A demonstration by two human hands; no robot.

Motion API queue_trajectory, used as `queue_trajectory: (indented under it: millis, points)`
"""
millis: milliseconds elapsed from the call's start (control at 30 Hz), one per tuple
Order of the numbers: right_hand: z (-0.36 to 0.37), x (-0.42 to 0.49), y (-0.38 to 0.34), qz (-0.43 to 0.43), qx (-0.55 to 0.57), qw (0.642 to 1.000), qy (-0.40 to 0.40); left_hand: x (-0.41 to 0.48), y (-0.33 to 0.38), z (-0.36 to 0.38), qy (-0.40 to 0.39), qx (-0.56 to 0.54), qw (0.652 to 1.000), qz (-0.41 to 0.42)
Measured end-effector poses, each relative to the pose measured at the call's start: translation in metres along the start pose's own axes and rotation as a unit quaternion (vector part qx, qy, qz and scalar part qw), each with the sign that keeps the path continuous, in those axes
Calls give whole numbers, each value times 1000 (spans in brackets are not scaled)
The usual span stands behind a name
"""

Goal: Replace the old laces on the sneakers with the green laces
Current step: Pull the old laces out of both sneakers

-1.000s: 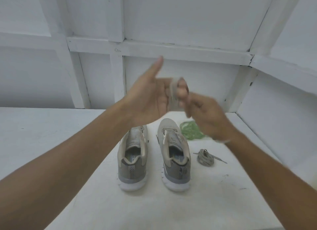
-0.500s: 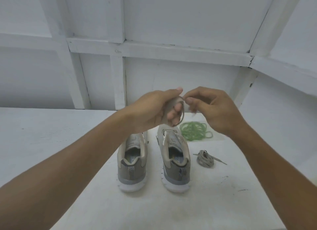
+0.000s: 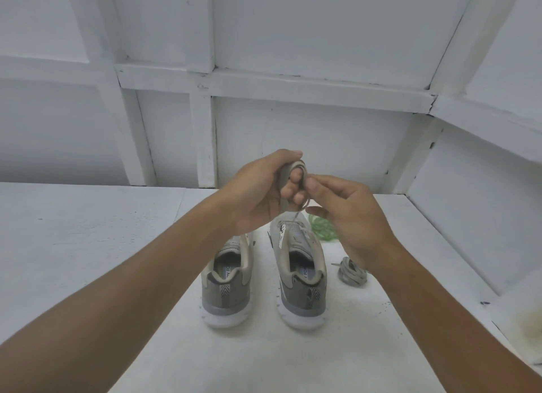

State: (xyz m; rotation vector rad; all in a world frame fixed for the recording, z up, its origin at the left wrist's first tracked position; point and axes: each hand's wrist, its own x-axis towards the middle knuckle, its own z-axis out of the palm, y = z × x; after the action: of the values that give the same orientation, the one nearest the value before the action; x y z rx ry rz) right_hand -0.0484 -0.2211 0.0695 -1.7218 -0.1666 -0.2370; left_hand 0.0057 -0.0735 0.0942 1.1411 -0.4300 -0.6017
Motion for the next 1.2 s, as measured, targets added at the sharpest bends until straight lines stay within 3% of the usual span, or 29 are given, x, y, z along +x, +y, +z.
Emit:
queue_trajectory:
  millis: [367, 500, 633, 733, 867, 967, 1200]
  points:
    - [4, -6, 11, -48, 29, 998, -11, 1, -3, -9, -90, 98, 990, -42]
    - [0, -8, 20, -53, -4, 998, 16, 5, -7, -5, -25, 226, 974, 1]
    - [-4, -4, 31, -36, -36, 997, 55, 16, -18, 4, 60, 389, 918, 56]
    - [-9, -4, 39, -24, -64, 994, 81, 26, -26, -3, 127, 440, 885, 83]
    - [-25, -6, 46, -15, -110, 990, 85, 28, -31, -12, 76, 442, 892, 48]
    - [-49, -6, 54, 20, -175, 980, 91, 36, -39, -14, 101, 427, 898, 39]
    - [-107, -12, 93, 200, -333, 921, 14, 53, -67, -3, 71, 522, 850, 25]
